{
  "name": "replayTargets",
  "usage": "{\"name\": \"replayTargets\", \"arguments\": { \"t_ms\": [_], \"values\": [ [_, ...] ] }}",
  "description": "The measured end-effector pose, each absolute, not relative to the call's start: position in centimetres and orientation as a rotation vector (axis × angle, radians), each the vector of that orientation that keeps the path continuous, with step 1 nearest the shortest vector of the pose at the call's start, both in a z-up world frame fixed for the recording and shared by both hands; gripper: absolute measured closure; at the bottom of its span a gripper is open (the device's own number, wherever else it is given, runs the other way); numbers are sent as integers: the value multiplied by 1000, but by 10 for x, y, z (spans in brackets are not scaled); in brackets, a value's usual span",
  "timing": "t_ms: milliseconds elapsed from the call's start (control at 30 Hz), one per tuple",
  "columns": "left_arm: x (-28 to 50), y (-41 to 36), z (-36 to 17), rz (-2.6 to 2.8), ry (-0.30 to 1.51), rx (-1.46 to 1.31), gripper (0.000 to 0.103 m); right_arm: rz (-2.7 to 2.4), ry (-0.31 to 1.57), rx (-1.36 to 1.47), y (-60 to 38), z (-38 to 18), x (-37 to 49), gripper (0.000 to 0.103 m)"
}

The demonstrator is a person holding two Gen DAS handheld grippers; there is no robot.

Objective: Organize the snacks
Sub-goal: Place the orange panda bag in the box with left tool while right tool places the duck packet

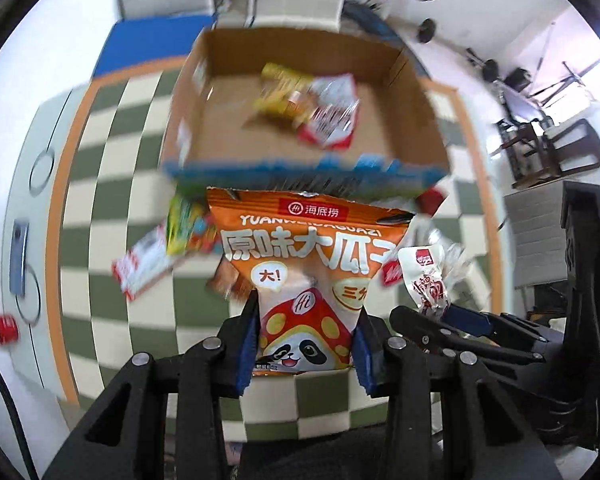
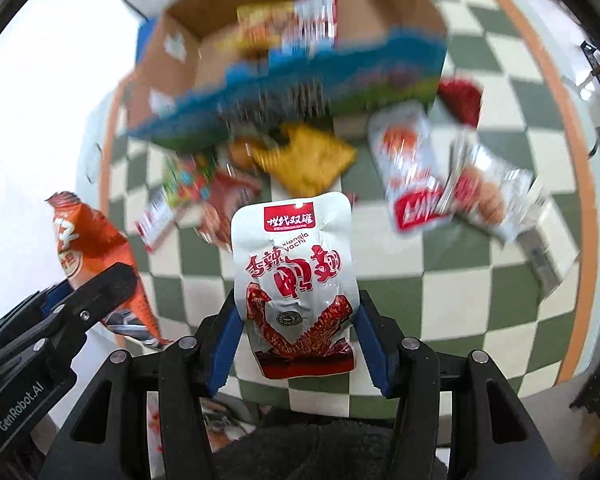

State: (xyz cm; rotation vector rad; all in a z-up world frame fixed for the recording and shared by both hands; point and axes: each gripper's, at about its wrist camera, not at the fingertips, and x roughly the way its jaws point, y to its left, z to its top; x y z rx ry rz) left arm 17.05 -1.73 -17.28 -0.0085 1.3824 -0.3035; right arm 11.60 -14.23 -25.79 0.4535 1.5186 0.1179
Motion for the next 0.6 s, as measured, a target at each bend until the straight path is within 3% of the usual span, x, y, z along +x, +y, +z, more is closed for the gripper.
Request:
{"name": "replayTargets", "arguments": {
  "t_ms": [300,600],
  "values": [
    [293,-46,-147,-281,1358,11,66,81,1354,481,-183,-198,222,46],
    [411,-48,-199,-206,1463,54,66,-15,1385,401,-205,-238,357,46]
  ]
}}
